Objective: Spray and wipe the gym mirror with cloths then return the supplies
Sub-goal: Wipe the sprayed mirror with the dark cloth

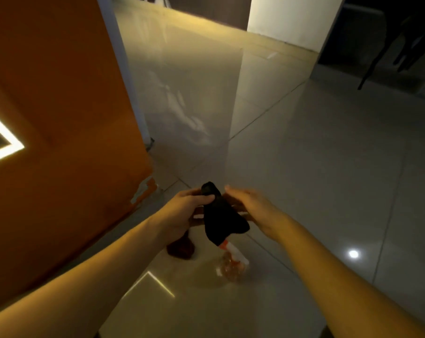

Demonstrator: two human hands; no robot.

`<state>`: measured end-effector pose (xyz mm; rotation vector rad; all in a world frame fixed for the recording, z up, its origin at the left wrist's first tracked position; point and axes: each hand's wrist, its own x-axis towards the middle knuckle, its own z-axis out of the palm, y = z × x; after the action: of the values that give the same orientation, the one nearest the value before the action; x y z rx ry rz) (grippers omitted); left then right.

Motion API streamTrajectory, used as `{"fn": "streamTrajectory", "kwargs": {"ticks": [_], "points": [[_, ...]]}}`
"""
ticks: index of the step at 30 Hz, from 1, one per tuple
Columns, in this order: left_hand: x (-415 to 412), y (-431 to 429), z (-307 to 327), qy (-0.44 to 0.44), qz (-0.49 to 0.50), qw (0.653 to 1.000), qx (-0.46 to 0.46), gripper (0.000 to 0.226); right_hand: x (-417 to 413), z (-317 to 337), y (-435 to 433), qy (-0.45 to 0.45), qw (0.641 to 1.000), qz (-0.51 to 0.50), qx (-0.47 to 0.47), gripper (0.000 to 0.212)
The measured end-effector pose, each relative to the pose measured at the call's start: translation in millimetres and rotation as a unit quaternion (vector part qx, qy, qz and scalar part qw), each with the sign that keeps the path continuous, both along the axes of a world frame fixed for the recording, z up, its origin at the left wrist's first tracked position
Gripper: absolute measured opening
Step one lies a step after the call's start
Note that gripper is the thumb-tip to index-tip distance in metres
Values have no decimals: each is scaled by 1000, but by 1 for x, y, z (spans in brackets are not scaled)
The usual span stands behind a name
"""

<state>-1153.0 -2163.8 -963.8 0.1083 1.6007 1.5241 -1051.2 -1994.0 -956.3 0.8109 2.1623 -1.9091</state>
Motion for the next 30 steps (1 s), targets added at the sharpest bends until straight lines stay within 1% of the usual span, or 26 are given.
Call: {"fn": "streamTrajectory", "kwargs": {"ticks": [3,6,8,10,12,14,16,17,18,19,20,21,22,24,26,27,29,30], "points": [[-4,4,69,9,44,999,27,20,3,62,-4,33,999,30,10,31],[0,4,152,20,71,997,36,20,4,130,-5,46,999,6,26,34],[4,2,209,40,82,995,38,19,5,184,-5,46,997,-13,52,23],[6,-1,273,53,96,994,26,14,8,248,-3,38,995,-10,89,13],[9,-6,333,63,101,993,18,13,12,316,-2,30,993,11,109,20],[9,-13,394,72,110,991,16,16,16,387,-2,23,996,21,89,27],[15,-20,456,75,128,989,17,17,21,460,-6,38,998,29,36,41],[18,-24,487,80,135,987,20,22,22,494,-9,44,999,30,8,49],[22,-27,517,93,140,986,21,30,23,526,-11,52,998,28,-15,49],[24,-31,545,111,142,983,15,38,24,557,-14,61,997,25,-30,42],[27,-34,572,129,144,981,8,43,25,587,-18,71,996,27,-37,29],[29,-38,596,144,146,979,3,46,26,616,-20,83,995,32,-37,19],[32,-42,617,155,150,976,1,44,26,642,-22,97,994,38,-34,16],[39,-49,653,179,161,971,-6,40,27,689,-27,127,990,44,-34,22],[51,-60,689,243,183,952,-27,43,28,729,-35,161,985,49,-42,28],[60,-65,708,281,196,939,-22,42,29,748,-40,179,981,49,-51,25],[82,-76,744,344,197,917,38,41,32,782,-53,204,974,47,-85,20],[95,-81,761,374,189,905,66,43,34,798,-60,209,970,54,-114,24]]}}
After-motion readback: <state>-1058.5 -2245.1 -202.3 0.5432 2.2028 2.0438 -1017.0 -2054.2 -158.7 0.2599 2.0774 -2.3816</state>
